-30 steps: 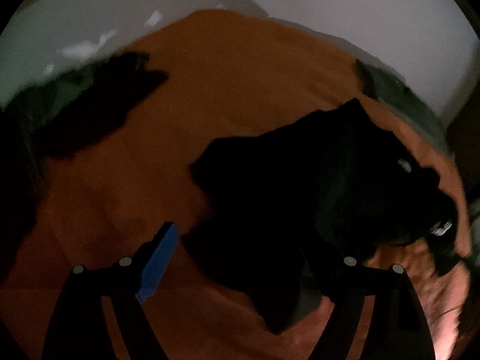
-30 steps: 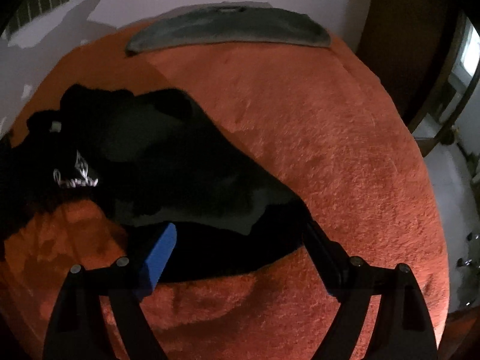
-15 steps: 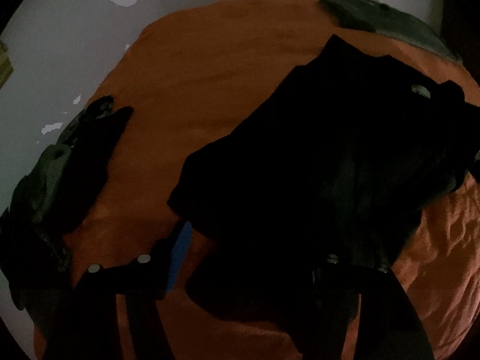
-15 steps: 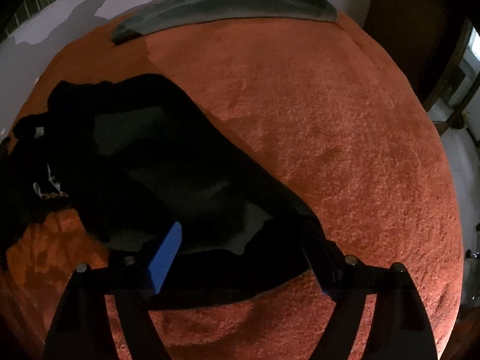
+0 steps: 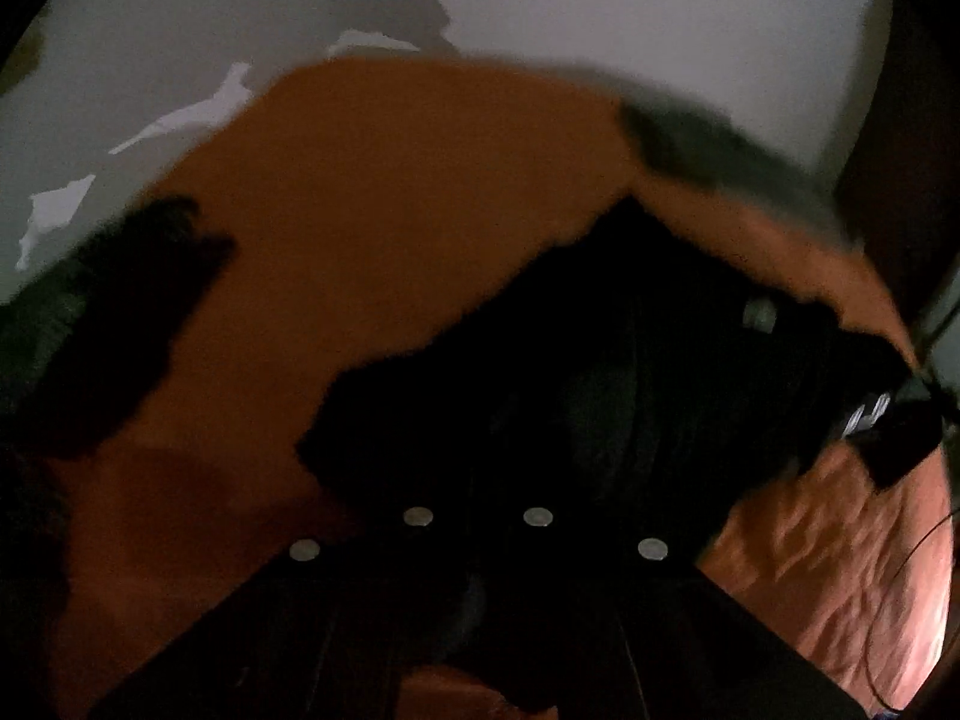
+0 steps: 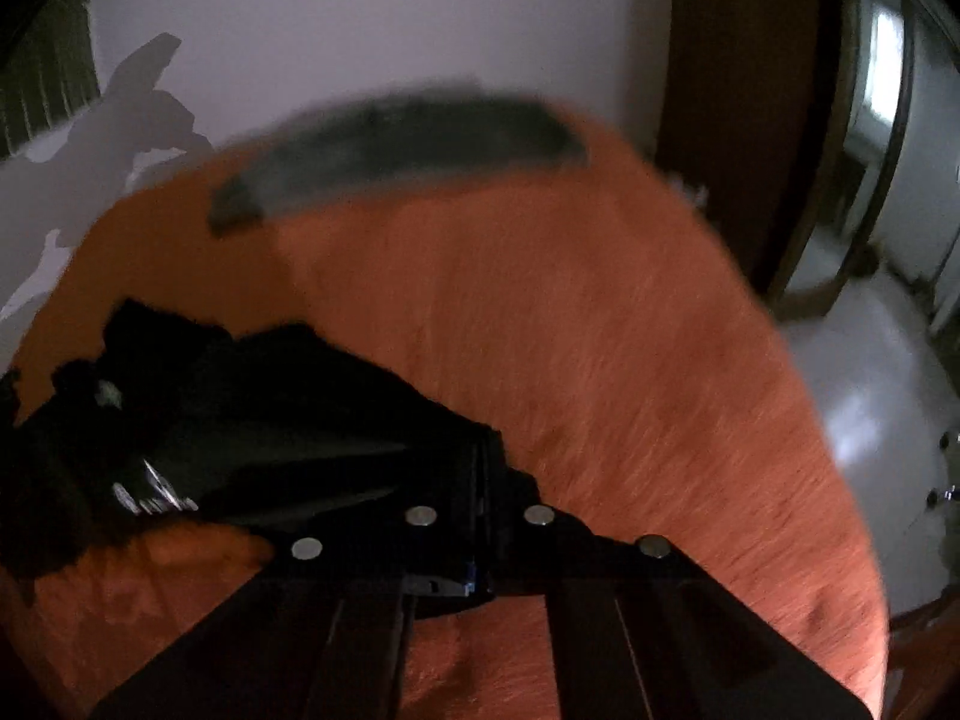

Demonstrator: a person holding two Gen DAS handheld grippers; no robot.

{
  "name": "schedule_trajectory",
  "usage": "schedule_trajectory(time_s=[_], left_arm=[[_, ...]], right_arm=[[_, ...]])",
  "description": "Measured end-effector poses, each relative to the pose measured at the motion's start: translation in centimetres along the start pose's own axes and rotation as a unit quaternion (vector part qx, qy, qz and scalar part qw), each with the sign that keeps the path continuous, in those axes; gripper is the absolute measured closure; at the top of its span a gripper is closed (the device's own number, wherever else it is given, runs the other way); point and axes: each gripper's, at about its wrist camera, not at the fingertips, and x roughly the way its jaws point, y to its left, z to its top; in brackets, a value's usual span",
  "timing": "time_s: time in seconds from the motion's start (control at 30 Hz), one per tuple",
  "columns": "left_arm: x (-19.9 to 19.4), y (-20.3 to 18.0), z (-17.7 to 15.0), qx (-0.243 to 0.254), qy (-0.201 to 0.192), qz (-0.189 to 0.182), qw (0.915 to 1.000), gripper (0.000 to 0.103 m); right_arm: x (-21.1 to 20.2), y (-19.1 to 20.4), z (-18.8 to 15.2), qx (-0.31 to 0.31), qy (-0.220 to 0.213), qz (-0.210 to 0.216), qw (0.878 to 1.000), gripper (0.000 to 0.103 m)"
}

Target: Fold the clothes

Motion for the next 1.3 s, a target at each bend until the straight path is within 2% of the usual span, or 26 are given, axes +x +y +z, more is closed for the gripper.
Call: schedule_trajectory(time_s=[0.1,0.2,0.3,0.33,0.4,0.43,0.5,0.57,0.67,0.7,0.73,0.77,0.8,0.83,0.87,0.9,0.97,1.03,1.13,1.17,1.2,1.23,1.27,1.3], left_arm=[[-2.6,-0.2,1.8,-0.002,-0.048,0.017,0.9987,0.101],[-4.9,0.0,2.8,-0.02,-0.074,0.021,0.9968,0.101],[-6.2,1.4,3.2,-0.042,-0.083,0.027,0.9953,0.101],[-6.0,1.9,3.1,-0.039,-0.072,0.027,0.9963,0.101],[-5.2,2.7,2.7,-0.037,-0.05,0.024,0.9978,0.101],[-4.4,2.9,2.3,-0.038,-0.034,0.011,0.9986,0.101],[-2.4,2.7,1.4,-0.035,0.02,-0.045,0.9982,0.1],[-0.5,1.7,1.0,-0.025,0.056,-0.066,0.996,0.099],[2.7,-1.1,0.9,0.025,0.096,-0.065,0.9929,0.089],[3.4,-2.0,1.2,0.039,0.1,-0.074,0.9914,0.083],[4.0,-2.8,1.5,0.053,0.103,-0.084,0.9898,0.081],[4.8,-4.3,2.4,0.084,0.107,-0.096,0.986,0.074],[5.4,-5.5,3.0,0.111,0.107,-0.099,0.983,0.067],[5.9,-6.8,3.6,0.141,0.102,-0.095,0.9802,0.065],[6.5,-8.4,4.3,0.173,0.099,-0.091,0.9756,0.06],[7.1,-9.4,4.8,0.191,0.102,-0.094,0.9717,0.052],[8.7,-11.2,5.8,0.216,0.111,-0.102,0.9646,0.049],[10.5,-11.6,5.9,0.22,0.13,-0.094,0.9622,0.048],[12.7,-11.4,5.3,0.21,0.142,-0.063,0.9654,0.048],[13.4,-10.8,4.8,0.193,0.134,-0.054,0.9706,0.05],[13.9,-10.3,4.5,0.178,0.129,-0.057,0.974,0.088],[14.0,-9.7,4.2,0.15,0.124,-0.069,0.9785,0.097],[14.1,-9.0,4.0,0.119,0.12,-0.082,0.9822,0.099],[13.2,-8.3,4.1,0.094,0.097,-0.087,0.987,0.099]], right_arm=[[-4.3,0.1,1.6,-0.008,-0.058,-0.015,0.998,0.102],[-8.2,0.3,2.7,-0.013,-0.089,-0.021,0.996,0.102],[-11.5,0.1,2.0,-0.014,-0.105,-0.036,0.994,0.102],[-12.4,0.1,1.8,-0.017,-0.11,-0.045,0.993,0.102],[-11.9,-1.6,0.7,-0.019,-0.079,-0.058,0.995,0.102],[-11.7,-2.5,0.1,-0.02,-0.064,-0.065,0.996,0.102],[-8.6,-4.4,-1.6,-0.002,0.01,-0.063,0.998,0.102],[-4.9,-6.9,-3.2,0.033,0.084,-0.059,0.994,0.102],[-4.8,-8.4,-3.1,0.077,0.057,-0.053,0.994,0.101],[-4.8,-8.9,-3.0,0.092,0.048,-0.051,0.993,0.096],[-4.9,-8.2,-2.3,0.089,0.035,-0.039,0.995,0.082],[-4.7,-6.8,-1.3,0.074,0.031,-0.008,0.997,0.072],[-4.3,-5.8,-1.0,0.06,0.033,0.021,0.997,0.047],[-3.9,-4.8,-0.6,0.045,0.036,0.05,0.997,0.033],[-2.7,-3.2,-0.5,0.018,0.051,0.074,0.996,0.032],[-1.5,-1.7,-0.4,-0.01,0.066,0.097,0.993,0.032],[0.9,1.5,-0.2,-0.066,0.096,0.143,0.983,0.032],[4.2,4.2,-1.1,-0.123,0.148,0.121,0.974,0.032],[7.6,4.3,-2.8,-0.113,0.196,0.058,0.972,0.035],[8.0,3.5,-3.1,-0.086,0.193,0.073,0.975,0.045],[8.4,2.6,-3.4,-0.057,0.189,0.089,0.976,0.097],[8.3,1.8,-3.4,-0.026,0.184,0.103,0.977,0.101],[7.2,1.2,-3.0,-0.005,0.159,0.098,0.982,0.101],[5.5,1.0,-2.4,-0.001,0.121,0.097,0.988,0.101]])
